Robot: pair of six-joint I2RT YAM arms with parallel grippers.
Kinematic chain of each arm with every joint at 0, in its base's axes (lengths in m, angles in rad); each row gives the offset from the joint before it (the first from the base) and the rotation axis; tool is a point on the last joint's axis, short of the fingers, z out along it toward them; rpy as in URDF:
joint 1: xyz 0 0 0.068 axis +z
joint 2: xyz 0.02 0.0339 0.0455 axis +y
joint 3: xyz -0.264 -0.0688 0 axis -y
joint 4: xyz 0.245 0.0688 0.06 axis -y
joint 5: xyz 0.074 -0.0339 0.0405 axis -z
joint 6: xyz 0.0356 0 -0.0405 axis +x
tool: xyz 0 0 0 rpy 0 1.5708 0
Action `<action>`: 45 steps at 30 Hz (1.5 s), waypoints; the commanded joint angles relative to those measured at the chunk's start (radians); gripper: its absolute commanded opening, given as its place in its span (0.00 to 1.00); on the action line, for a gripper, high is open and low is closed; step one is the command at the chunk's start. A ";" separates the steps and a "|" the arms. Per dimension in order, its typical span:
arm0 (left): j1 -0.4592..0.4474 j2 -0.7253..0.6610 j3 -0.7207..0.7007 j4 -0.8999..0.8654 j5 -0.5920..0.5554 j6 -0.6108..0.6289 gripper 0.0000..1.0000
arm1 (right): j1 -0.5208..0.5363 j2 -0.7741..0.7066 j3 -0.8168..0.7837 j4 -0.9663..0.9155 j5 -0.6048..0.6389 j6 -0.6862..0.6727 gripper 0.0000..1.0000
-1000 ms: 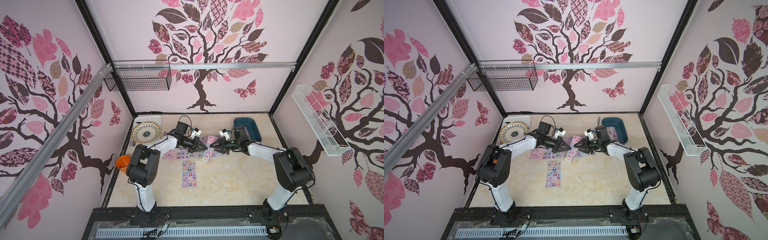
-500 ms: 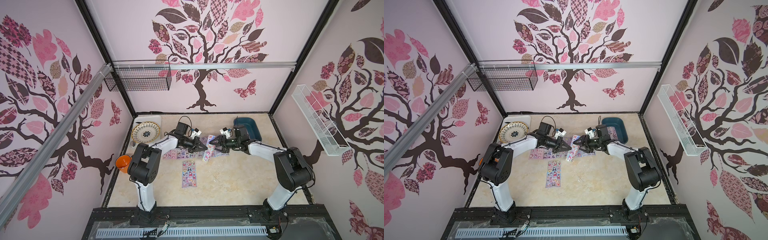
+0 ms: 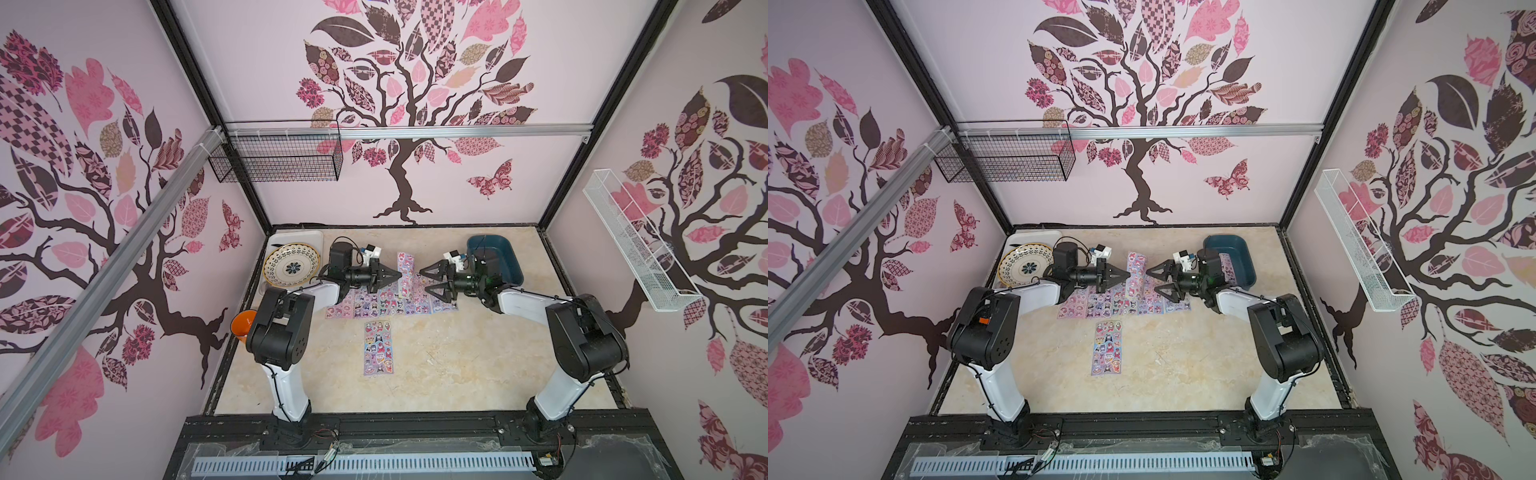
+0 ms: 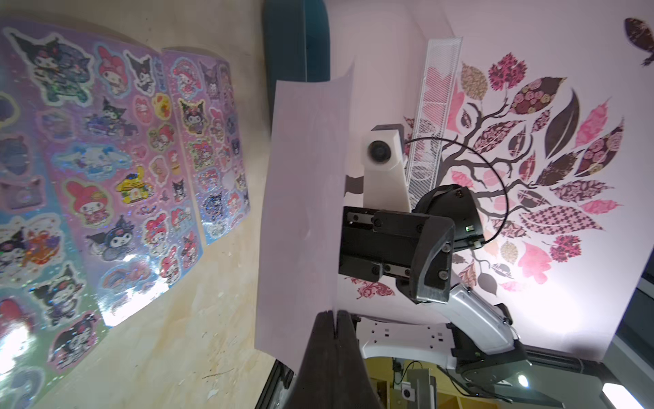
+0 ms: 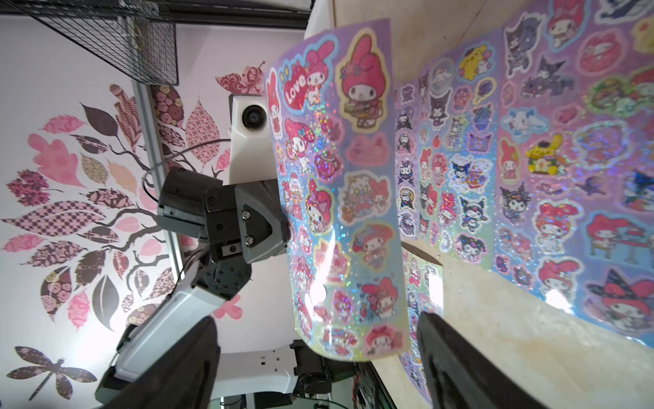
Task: Take the stickers out of the storage box
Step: Place the sticker at the center of the board.
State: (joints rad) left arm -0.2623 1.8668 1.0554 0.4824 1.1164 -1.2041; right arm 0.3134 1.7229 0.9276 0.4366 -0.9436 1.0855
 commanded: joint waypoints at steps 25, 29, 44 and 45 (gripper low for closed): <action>-0.020 -0.036 -0.053 0.264 -0.032 -0.204 0.00 | 0.013 -0.039 0.081 0.037 -0.038 0.027 0.80; -0.020 -0.053 -0.051 0.204 -0.028 -0.154 0.00 | 0.012 -0.045 0.087 0.006 -0.039 0.005 0.72; -0.022 -0.102 -0.018 -0.096 0.007 0.074 0.00 | 0.013 -0.036 0.102 -0.137 -0.016 -0.100 0.21; -0.022 -0.104 -0.018 -0.112 0.008 0.085 0.00 | 0.013 -0.036 0.099 -0.138 -0.016 -0.102 0.15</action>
State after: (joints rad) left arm -0.2821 1.8011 1.0119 0.4500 1.1065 -1.2022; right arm 0.3275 1.7084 0.9913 0.3256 -0.9642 1.0206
